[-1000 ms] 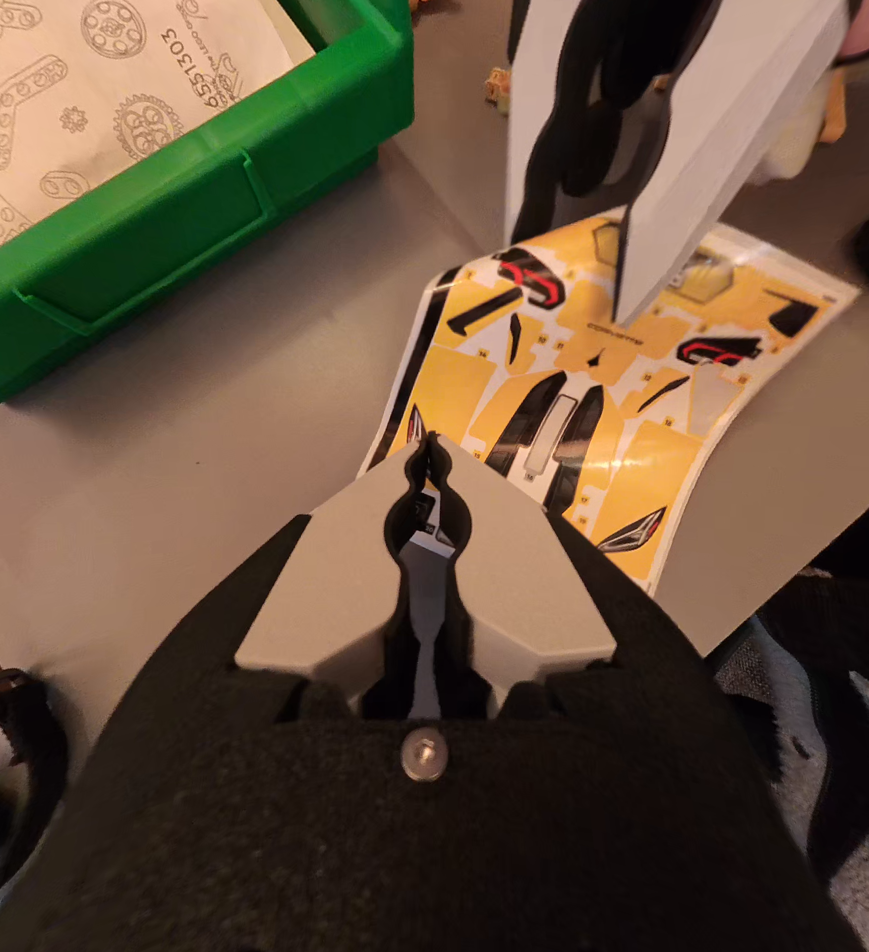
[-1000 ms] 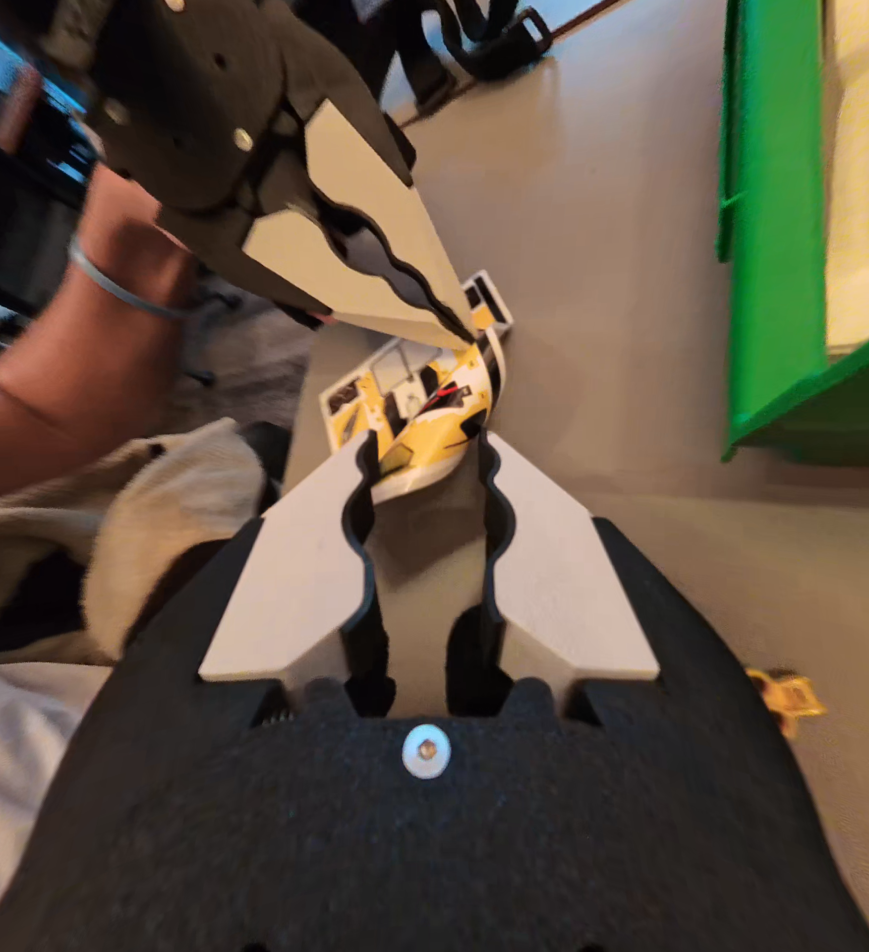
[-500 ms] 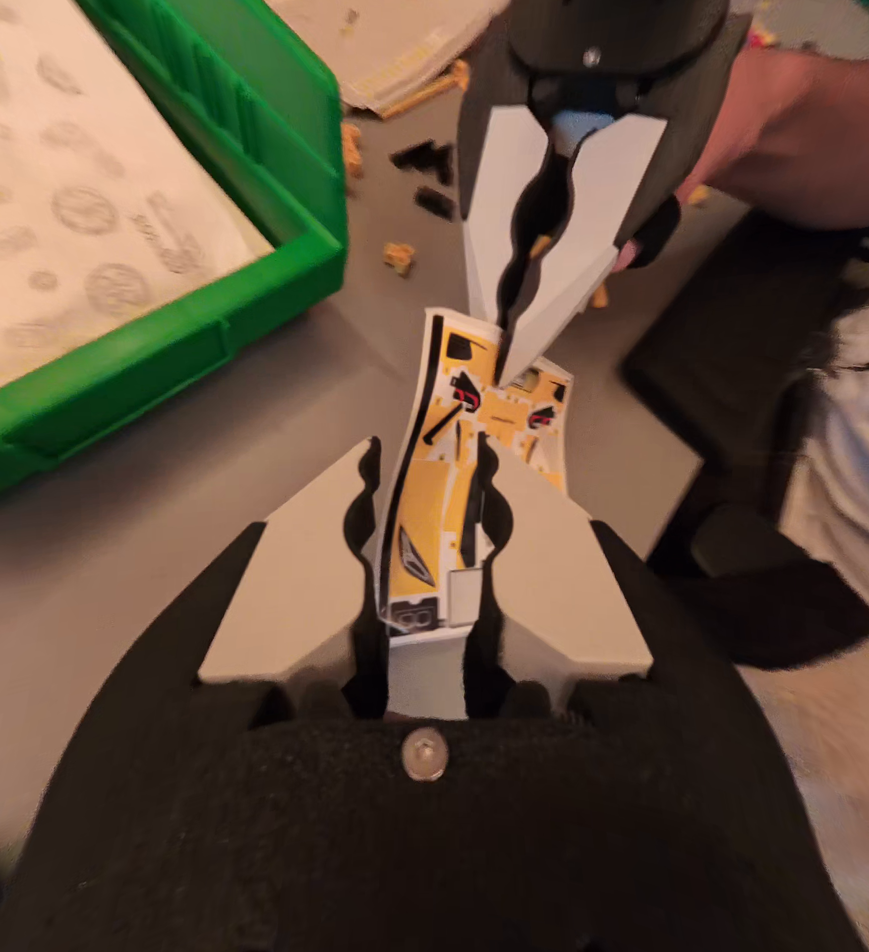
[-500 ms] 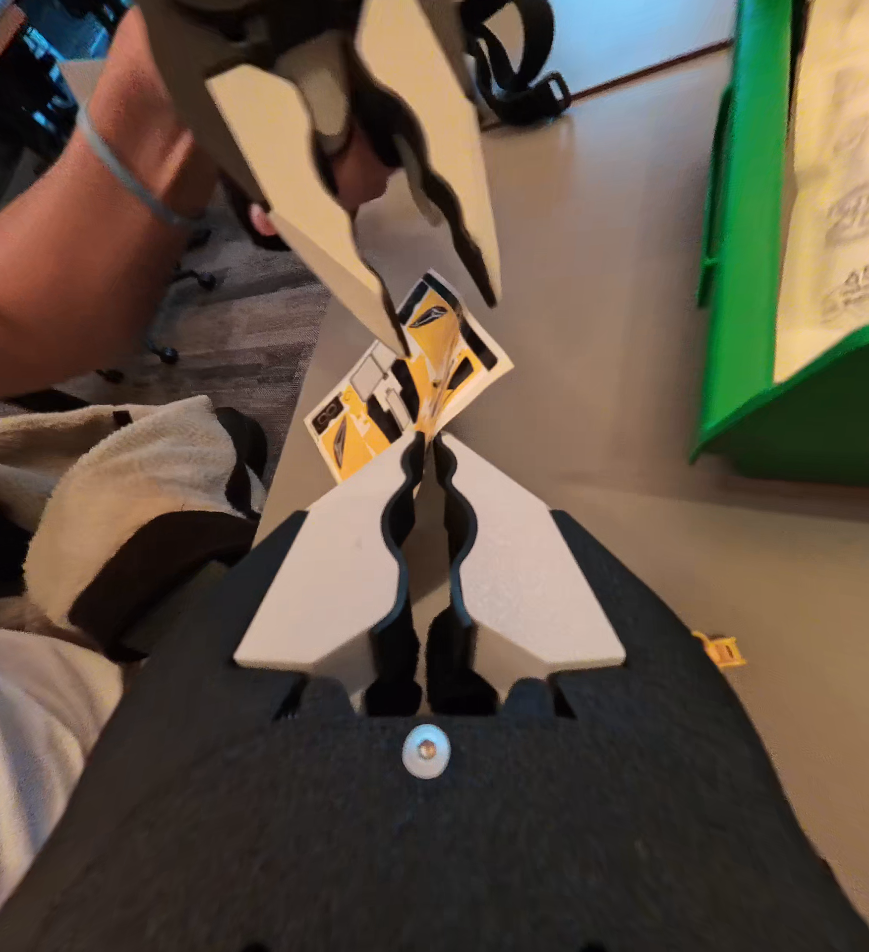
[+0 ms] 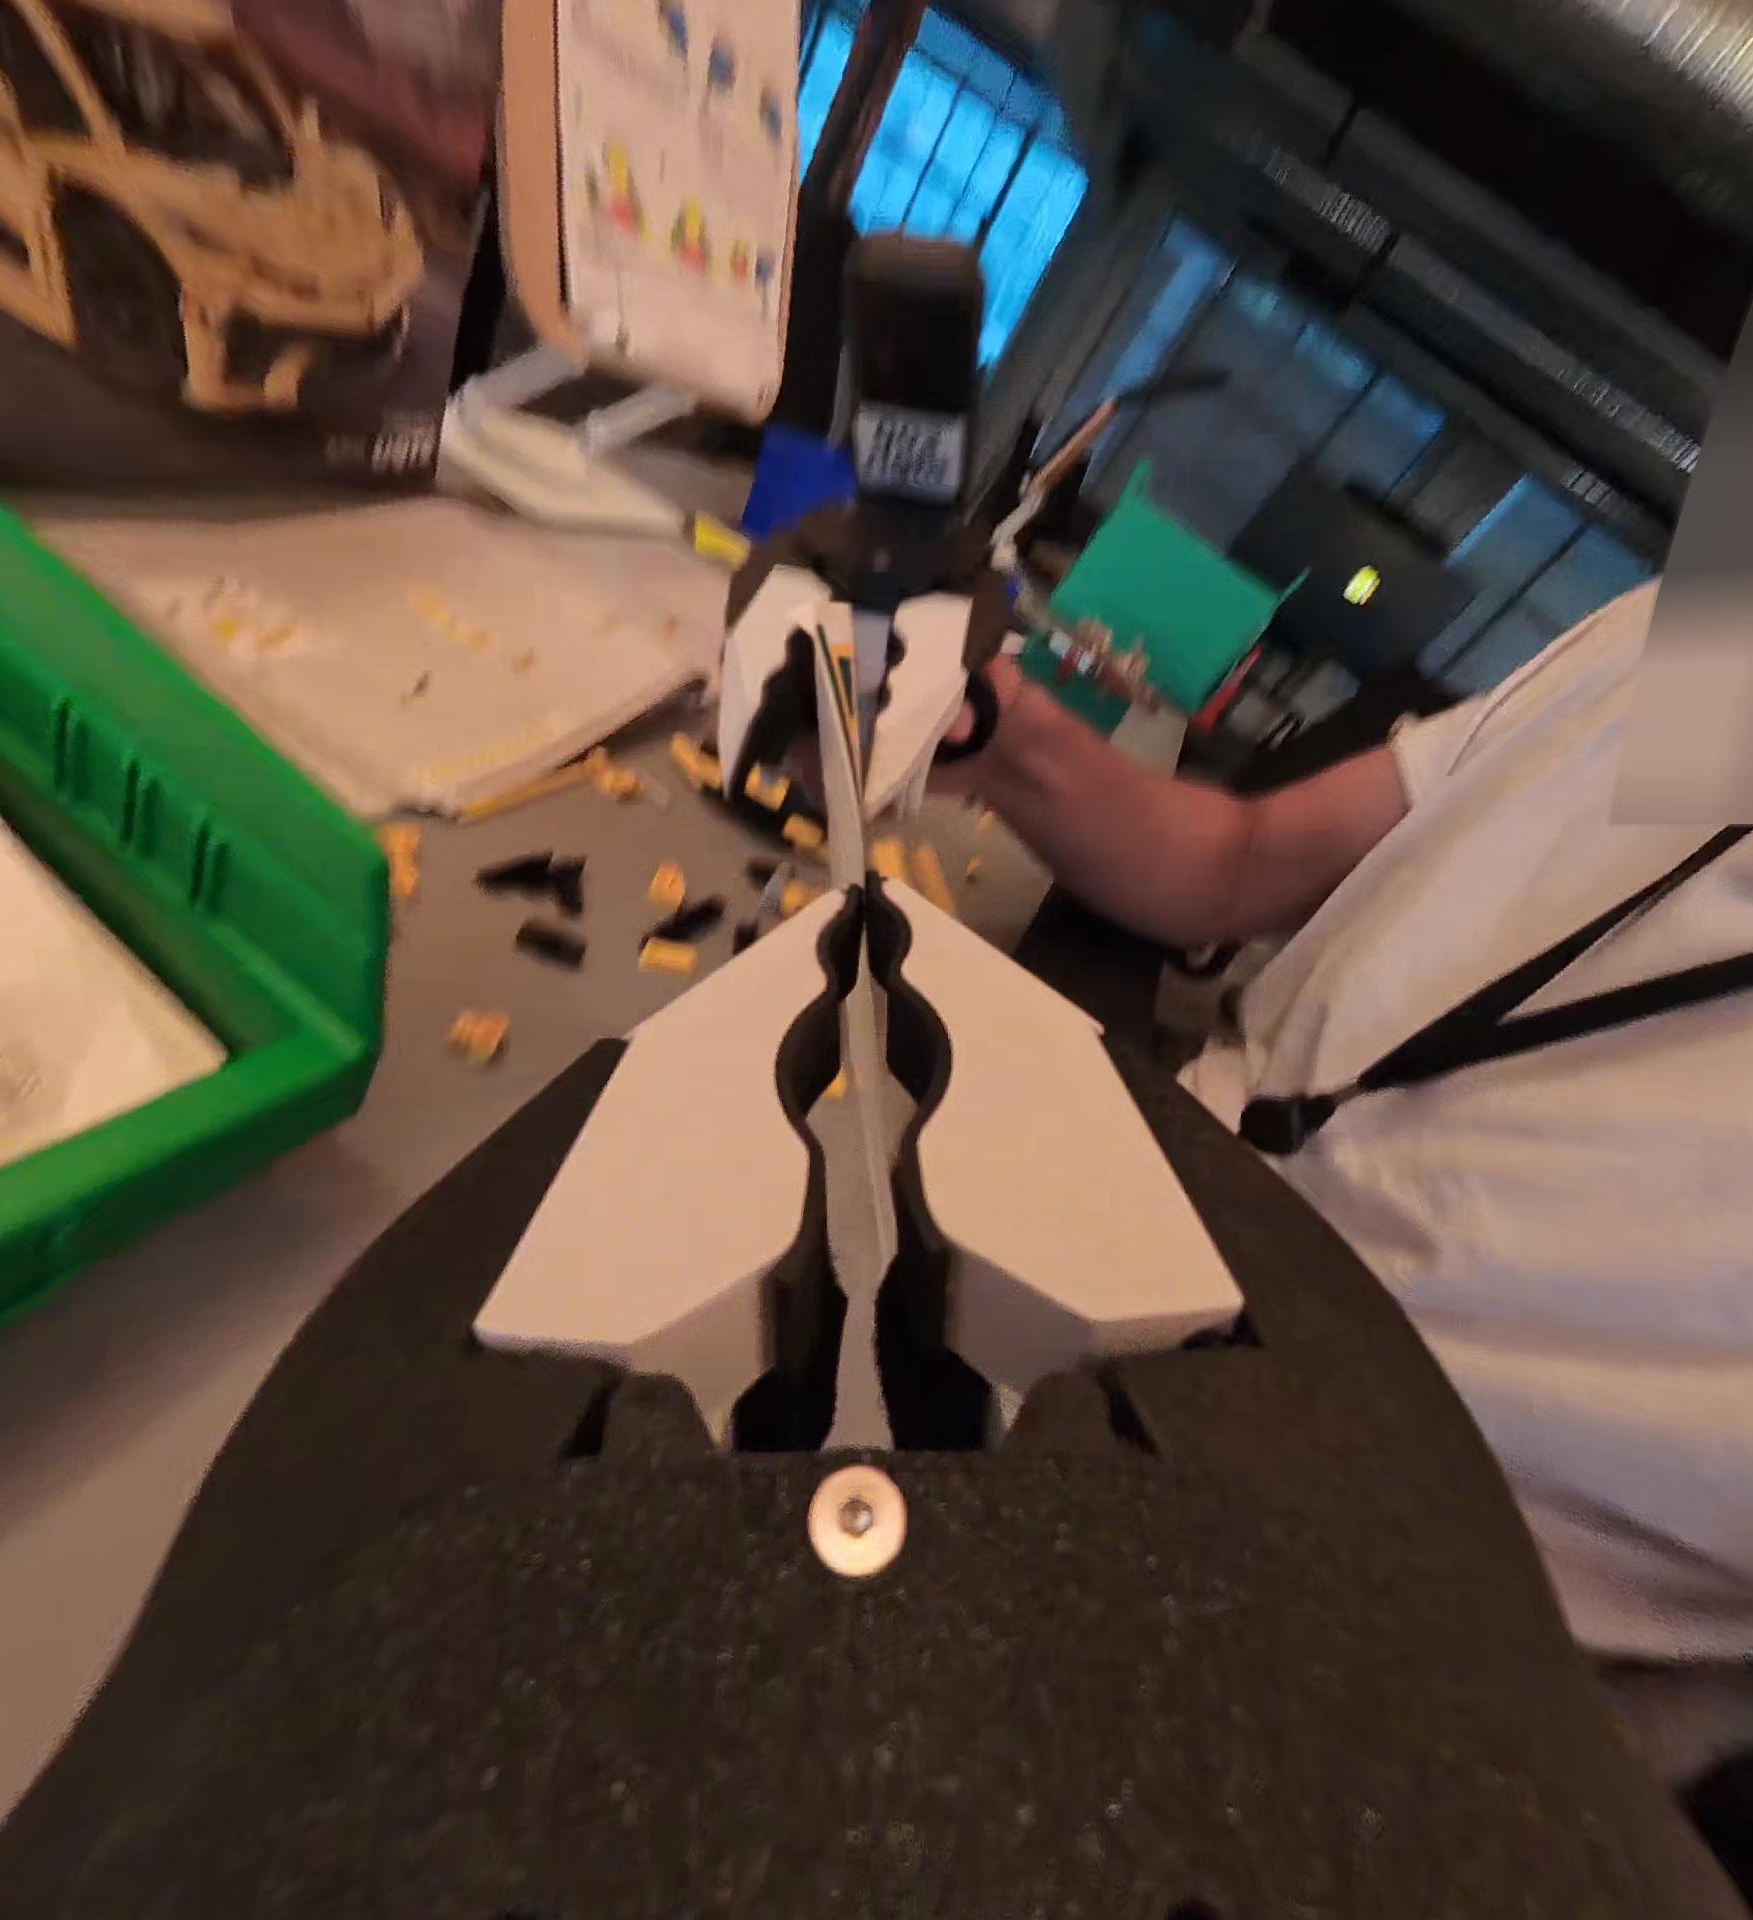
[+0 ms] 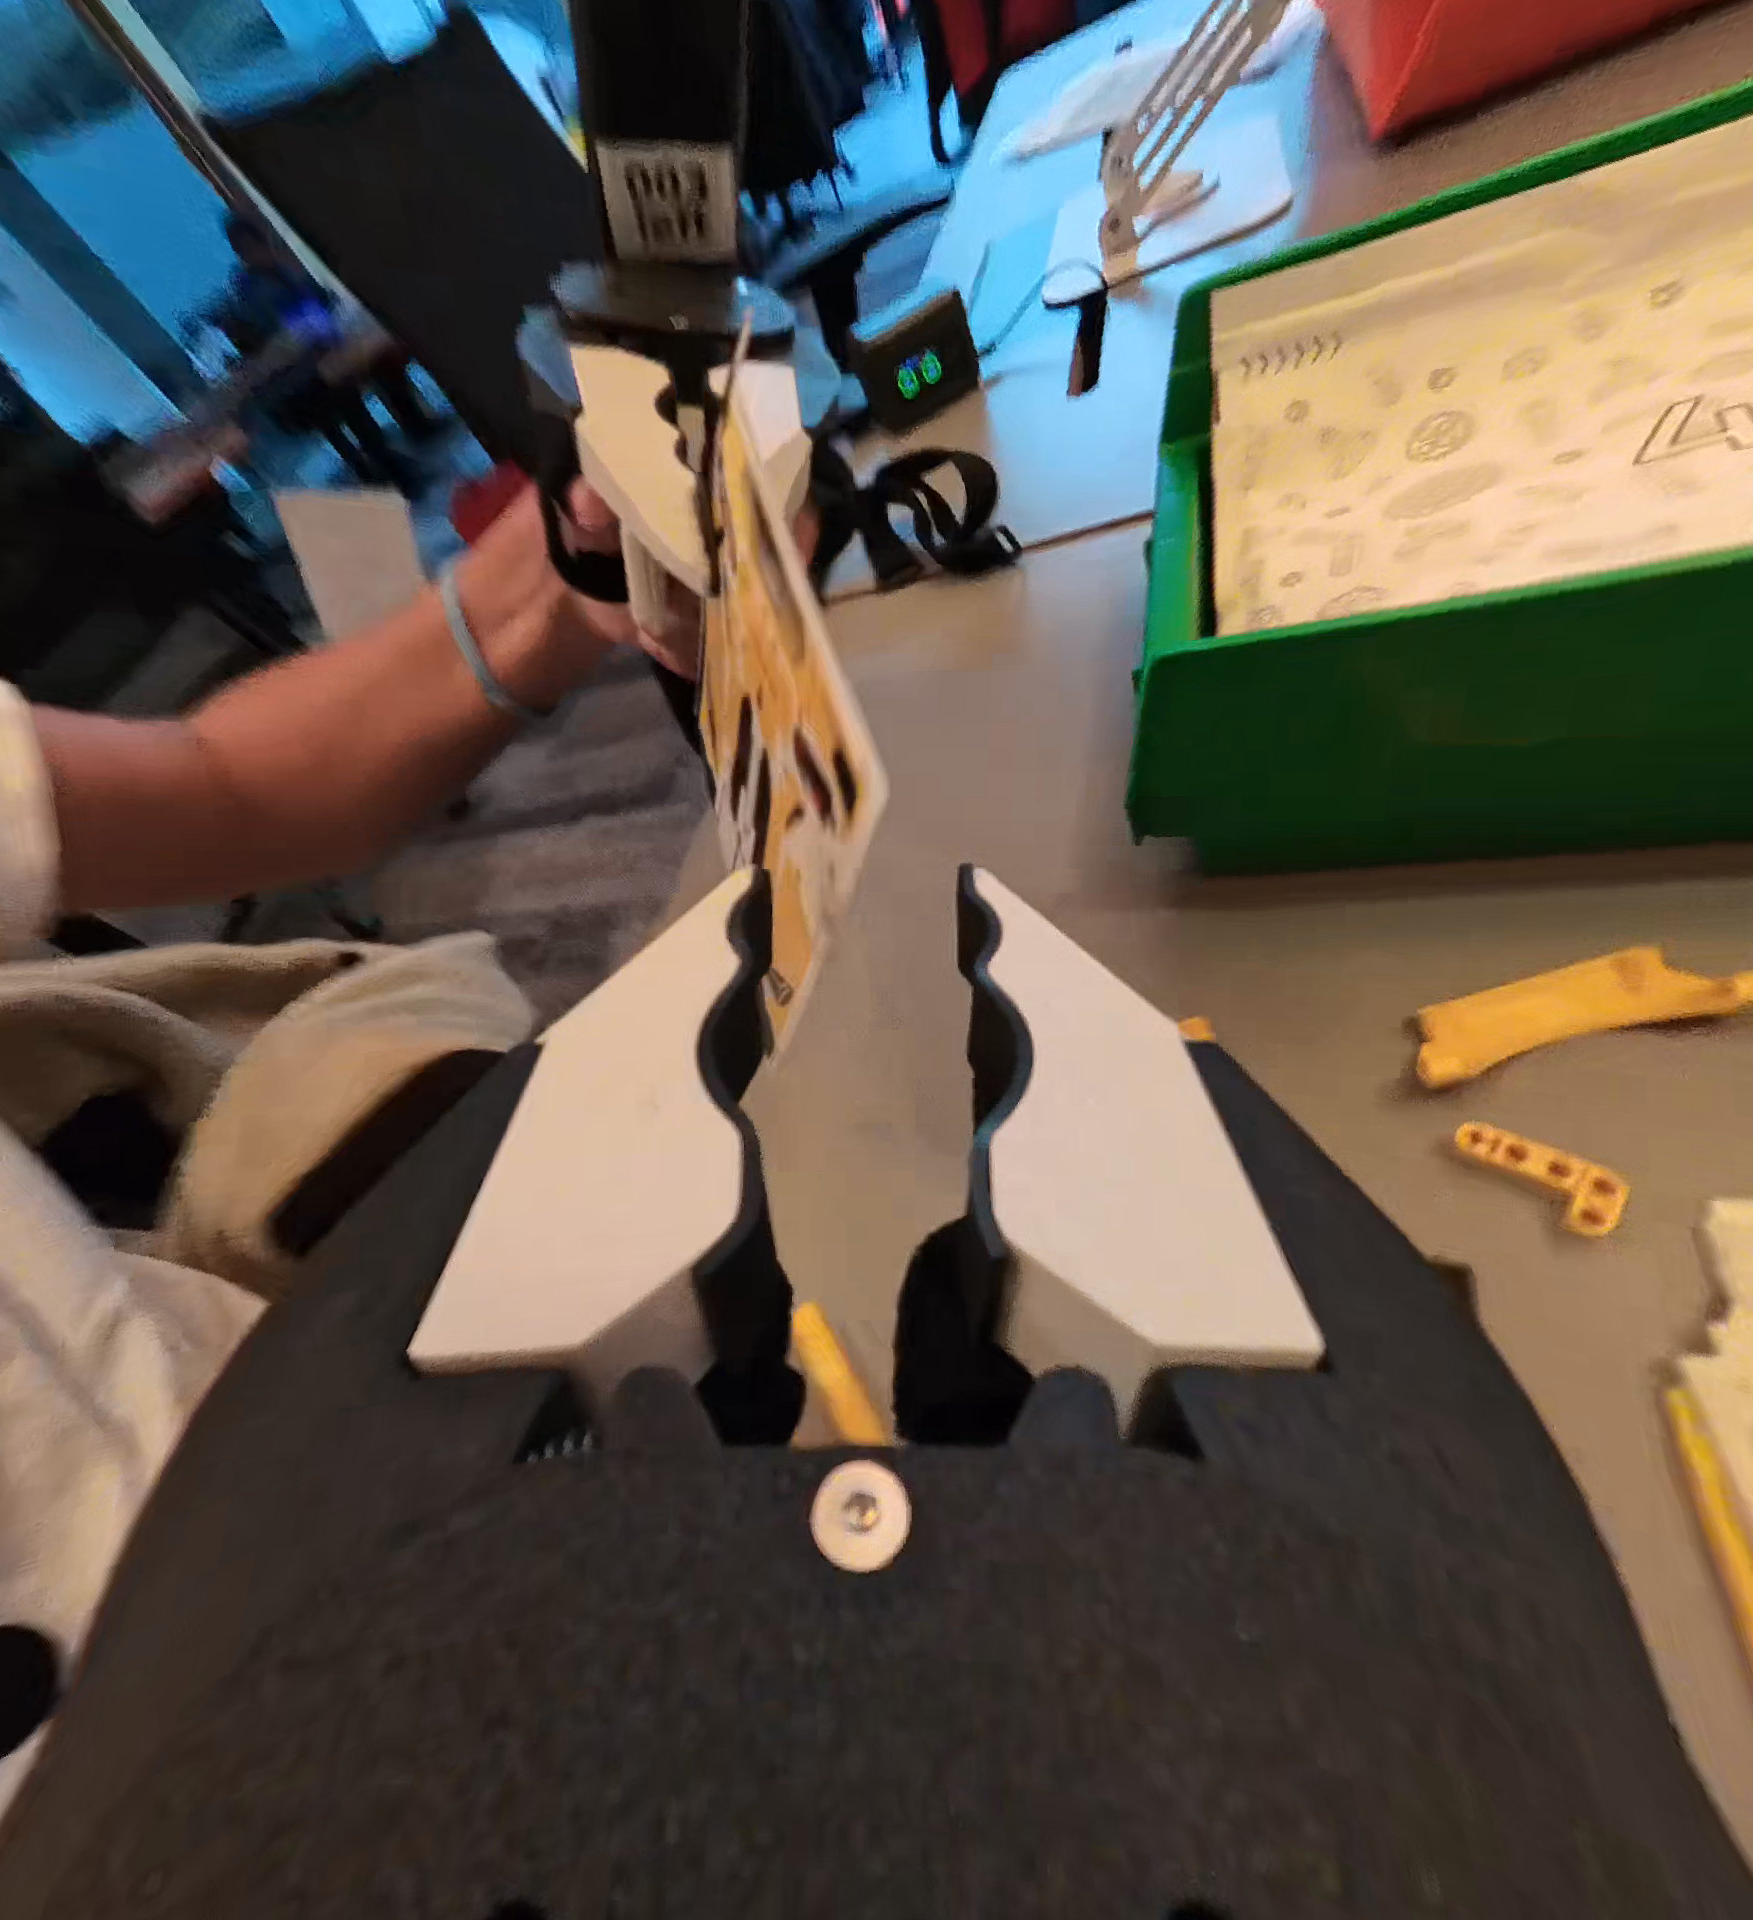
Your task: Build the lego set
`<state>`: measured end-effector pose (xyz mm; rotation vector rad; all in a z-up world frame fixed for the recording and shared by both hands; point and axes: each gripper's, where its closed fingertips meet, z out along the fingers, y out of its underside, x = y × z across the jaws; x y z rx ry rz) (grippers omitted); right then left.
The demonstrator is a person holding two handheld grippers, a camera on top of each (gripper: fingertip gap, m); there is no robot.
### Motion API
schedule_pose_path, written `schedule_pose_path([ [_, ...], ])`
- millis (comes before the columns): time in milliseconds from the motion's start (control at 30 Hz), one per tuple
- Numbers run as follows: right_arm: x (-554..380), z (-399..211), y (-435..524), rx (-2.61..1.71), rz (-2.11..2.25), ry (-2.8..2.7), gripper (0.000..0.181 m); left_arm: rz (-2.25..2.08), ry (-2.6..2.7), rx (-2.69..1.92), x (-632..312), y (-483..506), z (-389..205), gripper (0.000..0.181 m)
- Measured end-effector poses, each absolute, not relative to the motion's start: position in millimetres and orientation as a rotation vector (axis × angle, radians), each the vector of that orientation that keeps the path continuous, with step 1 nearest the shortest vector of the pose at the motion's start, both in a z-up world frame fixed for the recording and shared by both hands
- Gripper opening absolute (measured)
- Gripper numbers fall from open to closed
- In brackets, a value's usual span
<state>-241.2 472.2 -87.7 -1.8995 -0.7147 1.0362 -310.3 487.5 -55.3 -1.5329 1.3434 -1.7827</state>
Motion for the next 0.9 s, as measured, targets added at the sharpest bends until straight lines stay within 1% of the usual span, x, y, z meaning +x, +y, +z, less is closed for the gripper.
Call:
schedule_pose_path([
  [100,-232,-63,443,-1.773,1.304,-0.607,0.036,-1.889,1.189,-1.448,-288,477,-28,0.000],
  [167,-219,-47,429,-1.673,1.389,-0.526,0.023,-1.963,1.161,-1.416,-270,463,-20,0.000],
  [200,-211,-43,422,-1.653,1.403,-0.493,0.014,-1.967,1.151,-1.417,-259,457,-19,0.000],
  [233,-201,-41,415,-1.637,1.408,-0.472,0.001,-1.962,1.137,-1.420,-248,454,-19,0.000],
  [367,-154,-36,392,-1.619,1.343,-0.335,0.000,-1.996,1.157,-1.403,-206,429,-17,0.000],
  [400,-142,-35,386,-1.610,1.337,-0.299,0.000,-1.996,1.150,-1.394,-195,424,-15,0.004],
  [467,-117,-32,374,-1.577,1.327,-0.230,0.000,-2.017,1.154,-1.394,-174,413,-14,0.020],
  [500,-106,-29,367,-1.553,1.334,-0.204,0.000,-2.029,1.170,-1.397,-163,407,-15,0.023],
  [667,-66,-28,337,-1.493,1.305,-0.156,0.000,-2.060,1.288,-1.389,-118,369,-26,0.024],
  [800,-43,-31,320,-1.445,1.333,-0.128,0.000,-1.999,1.359,-1.360,-97,347,-27,0.023],
  [900,-37,-28,310,-1.412,1.432,-0.138,0.000,-1.989,1.402,-1.328,-92,336,-22,0.023],
])
